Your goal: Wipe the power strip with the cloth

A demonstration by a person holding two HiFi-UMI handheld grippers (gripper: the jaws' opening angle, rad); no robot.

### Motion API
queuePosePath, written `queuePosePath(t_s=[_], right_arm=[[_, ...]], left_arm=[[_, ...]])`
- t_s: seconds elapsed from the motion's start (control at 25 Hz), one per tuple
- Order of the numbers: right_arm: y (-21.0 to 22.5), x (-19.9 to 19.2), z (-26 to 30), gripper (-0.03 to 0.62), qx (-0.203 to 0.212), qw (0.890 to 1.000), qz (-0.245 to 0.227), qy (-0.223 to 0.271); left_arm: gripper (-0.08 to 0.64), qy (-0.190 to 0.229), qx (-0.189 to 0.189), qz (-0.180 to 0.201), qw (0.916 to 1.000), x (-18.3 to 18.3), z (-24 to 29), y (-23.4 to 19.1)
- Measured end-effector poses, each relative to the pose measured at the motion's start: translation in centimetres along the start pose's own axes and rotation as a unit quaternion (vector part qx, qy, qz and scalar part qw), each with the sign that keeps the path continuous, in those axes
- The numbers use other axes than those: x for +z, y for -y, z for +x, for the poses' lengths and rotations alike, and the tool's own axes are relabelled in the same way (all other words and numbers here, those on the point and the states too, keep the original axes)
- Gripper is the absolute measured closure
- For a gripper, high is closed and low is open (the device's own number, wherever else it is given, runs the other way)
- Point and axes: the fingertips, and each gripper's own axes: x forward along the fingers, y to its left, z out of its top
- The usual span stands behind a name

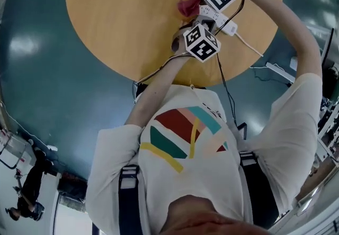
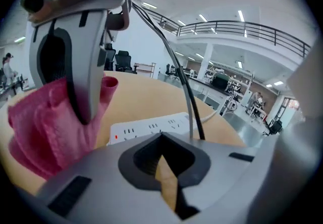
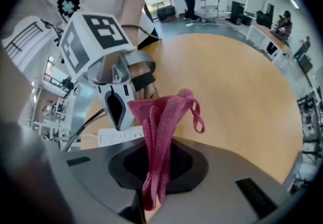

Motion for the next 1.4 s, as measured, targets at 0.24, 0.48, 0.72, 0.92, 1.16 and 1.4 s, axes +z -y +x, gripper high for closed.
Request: queuePosePath(t_s=[0.24,0.48,0.72,0.92,1.16,1.4], right_arm=[[-1.4,1.5,0.5,0.553,0.046,0.998,-0.039,0.009],[-3.3,1.1,2.8,0.554,0.069,0.996,-0.050,0.020],[-0.6,-1.4,3.1,0.552,0.079,0.994,-0.079,-0.012],[1.9,-2.3,0.6,0.553,0.075,0.995,-0.055,-0.036],[1.1,-4.1,1.1,0.553,0.067,0.997,-0.019,-0.039],[4.6,-2.3,-2.0,0.554,-0.006,0.999,0.038,0.000]], left_arm=[[0.524,-0.034,0.028,0.013,0.9990,-1.3,-1.5,-0.3],[0.523,-0.032,0.039,0.020,0.9985,-2.2,-0.3,-0.9],[0.523,-0.044,0.043,0.030,0.9977,-2.6,-0.2,-4.4],[0.523,-0.043,0.046,0.030,0.9976,-2.3,-3.4,-6.2],[0.523,-0.045,0.048,0.030,0.9974,-2.5,-3.2,-6.0],[0.523,-0.003,0.018,-0.047,0.9987,-1.8,-6.4,-8.5]])
